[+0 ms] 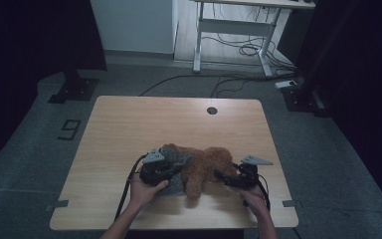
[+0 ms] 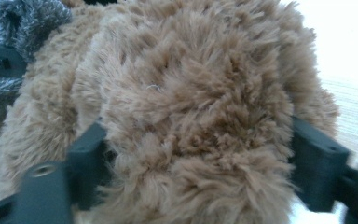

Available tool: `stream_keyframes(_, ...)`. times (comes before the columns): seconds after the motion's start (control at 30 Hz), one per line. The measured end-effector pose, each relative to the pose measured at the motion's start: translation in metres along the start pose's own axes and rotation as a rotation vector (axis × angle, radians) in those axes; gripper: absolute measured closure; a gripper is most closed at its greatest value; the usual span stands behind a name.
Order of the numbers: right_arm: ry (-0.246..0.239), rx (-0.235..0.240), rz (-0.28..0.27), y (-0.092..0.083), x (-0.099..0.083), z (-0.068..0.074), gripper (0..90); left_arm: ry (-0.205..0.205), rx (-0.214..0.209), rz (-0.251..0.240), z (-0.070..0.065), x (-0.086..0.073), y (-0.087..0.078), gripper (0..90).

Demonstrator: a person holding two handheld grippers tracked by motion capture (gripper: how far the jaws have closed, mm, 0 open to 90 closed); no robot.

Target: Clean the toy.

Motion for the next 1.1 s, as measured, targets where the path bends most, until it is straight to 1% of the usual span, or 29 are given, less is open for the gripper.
stream_keyframes(0.1,-0.015,-0.001,-0.005,-0.002,-0.003,0.002,32.2,0.008,0.011,0.015,-0.009,0.008,-0.004,78.8)
stream_keyframes(0.13,-0.032,-0.008,-0.015,-0.003,-0.004,0.003,33.9,0.022,0.017,0.024,-0.012,0.013,-0.006,78.6)
stream_keyframes(0.2,-0.049,-0.016,-0.03,-0.004,-0.006,0.004,36.3,0.05,0.018,0.019,-0.019,0.029,-0.006,78.3)
stream_keyframes(0.27,-0.036,-0.016,-0.034,-0.004,-0.007,0.003,37.0,0.069,0.016,-0.003,-0.025,0.05,-0.002,78.2)
stream_keyframes(0.3,-0.037,-0.017,-0.039,-0.004,-0.007,0.002,37.5,0.078,0.004,-0.013,-0.03,0.062,0.004,78.3)
stream_keyframes(0.37,-0.049,-0.023,-0.048,-0.004,-0.007,0.003,38.2,0.106,0.001,0.0,-0.04,0.081,0.021,78.3)
stream_keyframes(0.4,-0.053,-0.029,-0.053,-0.004,-0.007,0.004,38.4,0.108,-0.008,0.016,-0.044,0.088,0.033,78.2)
stream_keyframes(0.43,-0.061,-0.032,-0.055,-0.005,-0.008,0.005,38.5,0.111,-0.014,0.036,-0.047,0.093,0.046,78.3)
stream_keyframes(0.47,-0.069,-0.036,-0.057,-0.005,-0.008,0.005,38.6,0.119,-0.01,0.065,-0.05,0.095,0.059,78.3)
stream_keyframes(0.53,-0.076,-0.04,-0.061,-0.005,-0.008,0.007,38.8,0.127,-0.002,0.126,-0.052,0.094,0.084,78.3)
stream_keyframes(0.6,-0.084,-0.041,-0.065,-0.005,-0.008,0.006,39.1,0.128,0.016,0.178,-0.051,0.087,0.104,78.3)
stream_keyframes(0.63,-0.089,-0.041,-0.065,-0.005,-0.008,0.006,39.6,0.124,0.022,0.184,-0.048,0.082,0.111,78.3)
stream_keyframes(0.67,-0.092,-0.049,-0.062,-0.005,-0.008,0.006,40.4,0.118,0.023,0.17,-0.045,0.079,0.113,78.3)
stream_keyframes(0.7,-0.091,-0.056,-0.06,-0.005,-0.009,0.005,40.9,0.11,0.018,0.153,-0.042,0.076,0.113,78.4)
stream_keyframes(0.73,-0.081,-0.053,-0.061,-0.005,-0.009,0.003,41.2,0.102,0.018,0.145,-0.039,0.075,0.11,78.5)
stream_keyframes(0.77,-0.081,-0.05,-0.062,-0.005,-0.009,0.003,41.7,0.103,0.033,0.139,-0.037,0.074,0.105,78.6)
stream_keyframes(0.83,-0.079,-0.057,-0.072,-0.005,-0.009,0.004,43.2,0.124,0.096,0.148,-0.031,0.073,0.093,78.8)
stream_keyframes(0.87,-0.076,-0.058,-0.073,-0.005,-0.008,0.003,43.4,0.118,0.111,0.144,-0.027,0.071,0.085,78.8)
stream_keyframes(0.97,-0.072,-0.053,-0.074,-0.004,-0.008,0.004,43.6,0.084,0.127,0.103,-0.014,0.067,0.057,78.8)
stream_keyframes(1.1,-0.064,-0.052,-0.074,-0.003,-0.008,0.004,43.8,0.069,0.167,0.071,-0.002,0.059,0.021,78.7)
Point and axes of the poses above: each handheld gripper's, and its own axes: y roughly forward along the jaws, x roughly out of its top, z roughly to its left, the point moved 2 cm from there along y, roughly forward along the jaws, and after that the axes turned 14 degrees about -x, right-handed, at the moved point
